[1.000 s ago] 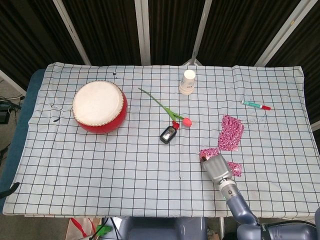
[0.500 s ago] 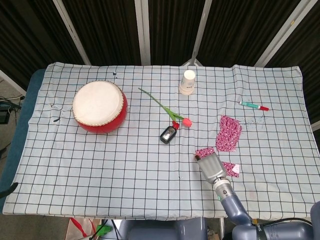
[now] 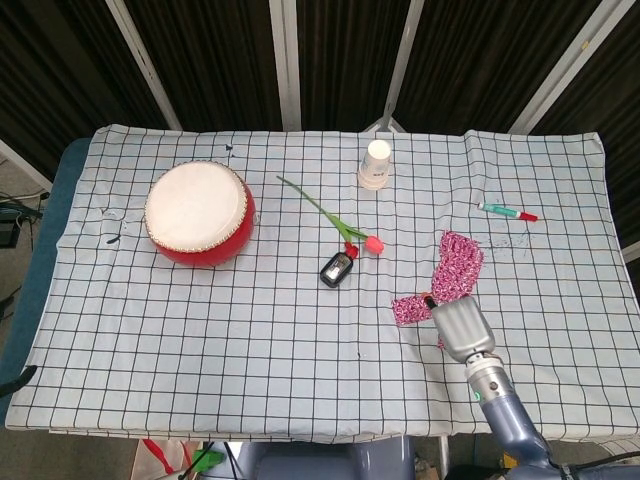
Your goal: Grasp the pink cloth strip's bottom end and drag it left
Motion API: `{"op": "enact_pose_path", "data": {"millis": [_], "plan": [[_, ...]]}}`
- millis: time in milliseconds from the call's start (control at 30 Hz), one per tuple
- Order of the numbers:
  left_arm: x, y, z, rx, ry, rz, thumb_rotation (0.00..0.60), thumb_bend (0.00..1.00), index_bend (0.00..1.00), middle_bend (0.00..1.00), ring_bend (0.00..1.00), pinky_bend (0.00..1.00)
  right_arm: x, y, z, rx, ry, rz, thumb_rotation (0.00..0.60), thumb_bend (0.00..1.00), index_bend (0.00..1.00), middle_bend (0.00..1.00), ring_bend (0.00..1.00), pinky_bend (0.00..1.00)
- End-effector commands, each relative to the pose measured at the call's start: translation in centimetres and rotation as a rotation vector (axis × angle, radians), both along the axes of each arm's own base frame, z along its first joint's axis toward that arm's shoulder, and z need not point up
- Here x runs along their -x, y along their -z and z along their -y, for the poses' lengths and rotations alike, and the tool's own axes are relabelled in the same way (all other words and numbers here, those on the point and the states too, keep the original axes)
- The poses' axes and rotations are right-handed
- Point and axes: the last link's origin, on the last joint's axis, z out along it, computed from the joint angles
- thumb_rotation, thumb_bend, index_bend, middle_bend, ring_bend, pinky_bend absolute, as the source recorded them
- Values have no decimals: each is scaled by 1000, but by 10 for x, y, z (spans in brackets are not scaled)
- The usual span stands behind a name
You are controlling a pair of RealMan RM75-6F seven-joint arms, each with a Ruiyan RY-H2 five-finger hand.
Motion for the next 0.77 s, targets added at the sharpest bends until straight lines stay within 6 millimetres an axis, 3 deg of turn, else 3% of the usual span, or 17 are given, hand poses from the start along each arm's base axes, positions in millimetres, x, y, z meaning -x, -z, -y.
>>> {"op": "enact_pose_path", "data": {"millis": [33, 133, 267, 467, 600, 767], "plan": [[-1, 1, 0, 2, 2, 0, 600, 247, 132, 6, 0, 20, 18, -25, -23, 43, 61, 109, 600, 675, 85, 403, 457, 318], [-1, 1, 1, 7, 3, -2, 600, 247, 132, 6, 0, 20, 37, -42, -40, 105, 92, 237, 600, 579, 24, 205, 298, 219], [-2, 2, 2, 9, 3, -2, 600, 247, 132, 6, 0, 19, 65, -61, -62, 172, 93, 378, 600, 453, 0, 97, 187, 148], [-2, 3, 2, 16, 3, -2, 600, 247, 132, 6, 0, 19, 109, -80, -91, 305, 18, 455, 600, 367, 0, 61, 126, 108], [-2, 3, 2, 15, 5, -4, 600, 247, 133, 6, 0, 19, 126, -87, -95, 340, -2, 418, 600, 334, 0, 60, 109, 90], [-2, 4, 1, 20, 8, -6, 600, 247, 133, 6, 0, 19, 133, -98, -96, 381, 0, 387, 600, 334, 0, 60, 104, 87]]}}
